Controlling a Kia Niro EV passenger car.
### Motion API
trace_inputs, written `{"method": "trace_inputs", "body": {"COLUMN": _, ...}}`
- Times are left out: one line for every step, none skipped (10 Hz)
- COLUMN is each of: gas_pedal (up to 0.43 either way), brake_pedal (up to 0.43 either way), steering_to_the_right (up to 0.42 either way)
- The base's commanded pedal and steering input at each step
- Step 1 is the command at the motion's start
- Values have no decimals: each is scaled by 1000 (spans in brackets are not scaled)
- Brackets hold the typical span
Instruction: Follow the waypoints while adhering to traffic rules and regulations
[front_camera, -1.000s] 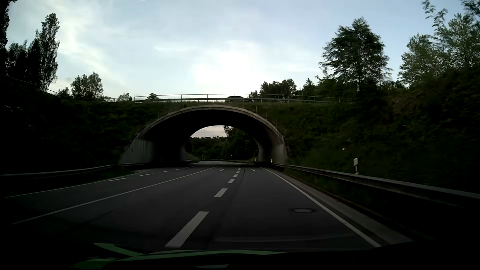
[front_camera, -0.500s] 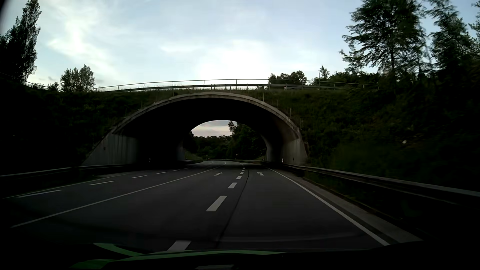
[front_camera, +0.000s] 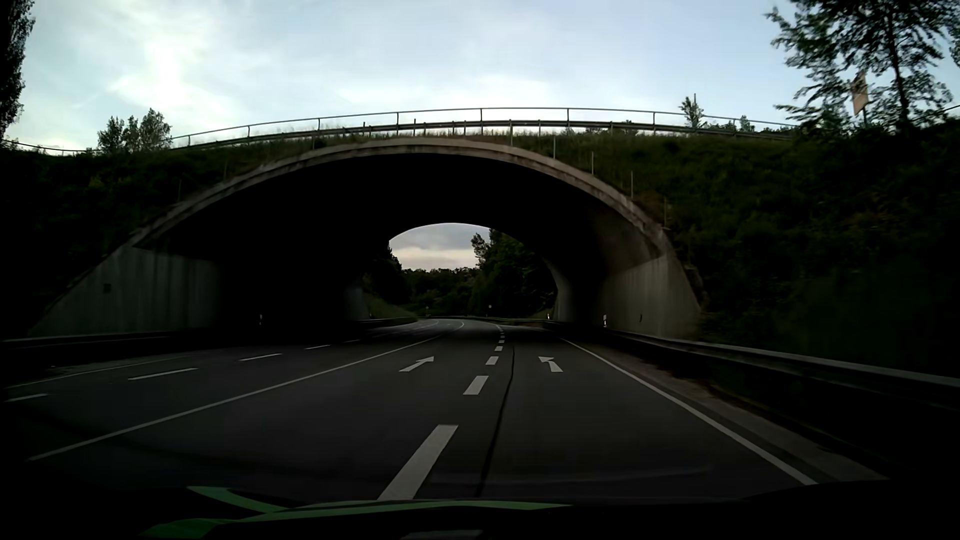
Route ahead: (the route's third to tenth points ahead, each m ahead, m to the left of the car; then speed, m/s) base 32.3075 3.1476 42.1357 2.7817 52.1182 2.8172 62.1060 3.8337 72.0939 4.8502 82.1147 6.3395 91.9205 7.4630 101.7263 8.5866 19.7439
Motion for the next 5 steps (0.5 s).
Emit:
{"method": "trace_inputs", "body": {"gas_pedal": 520, "brake_pedal": 0, "steering_to_the_right": -21}}
{"method": "trace_inputs", "body": {"gas_pedal": 520, "brake_pedal": 0, "steering_to_the_right": -19}}
{"method": "trace_inputs", "body": {"gas_pedal": 512, "brake_pedal": 0, "steering_to_the_right": -17}}
{"method": "trace_inputs", "body": {"gas_pedal": 480, "brake_pedal": 0, "steering_to_the_right": -16}}
{"method": "trace_inputs", "body": {"gas_pedal": 469, "brake_pedal": 0, "steering_to_the_right": -16}}
